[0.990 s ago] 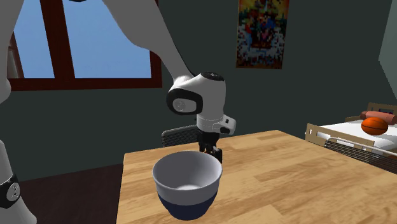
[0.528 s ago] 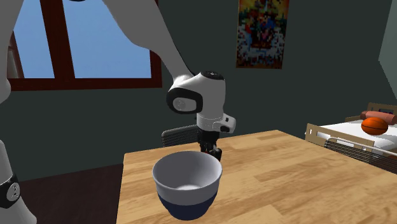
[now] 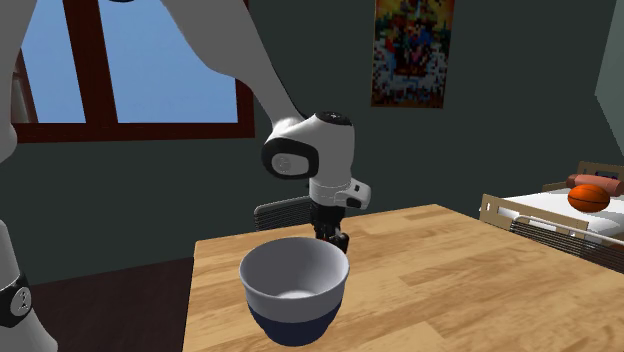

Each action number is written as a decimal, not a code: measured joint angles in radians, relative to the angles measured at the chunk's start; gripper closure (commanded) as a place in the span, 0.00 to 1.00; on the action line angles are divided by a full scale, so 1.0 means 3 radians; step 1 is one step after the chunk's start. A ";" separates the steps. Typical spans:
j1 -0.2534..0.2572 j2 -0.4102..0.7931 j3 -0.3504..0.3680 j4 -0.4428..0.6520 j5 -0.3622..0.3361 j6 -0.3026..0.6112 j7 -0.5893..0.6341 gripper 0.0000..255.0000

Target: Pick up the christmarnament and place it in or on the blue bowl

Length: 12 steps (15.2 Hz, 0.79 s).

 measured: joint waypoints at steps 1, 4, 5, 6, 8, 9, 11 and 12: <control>0.0000 -0.0013 -0.0009 -0.0010 -0.0011 -0.0013 0.0009 1.00; 0.0022 -0.0103 -0.0053 -0.0029 -0.0077 -0.0090 0.0084 1.00; 0.0030 -0.0149 -0.0066 -0.0045 -0.0100 -0.0119 0.0110 1.00; 0.0038 -0.0179 -0.0079 -0.0045 -0.0124 -0.0147 0.0135 1.00; 0.0057 -0.0260 -0.0104 -0.0060 -0.0175 -0.0208 0.0196 1.00; 0.0066 -0.0306 -0.0115 -0.0077 -0.0197 -0.0234 0.0223 1.00; 0.0076 -0.0389 -0.0144 -0.0080 -0.0255 -0.0310 0.0279 1.00; 0.0081 -0.0430 -0.0153 -0.0094 -0.0275 -0.0335 0.0300 1.00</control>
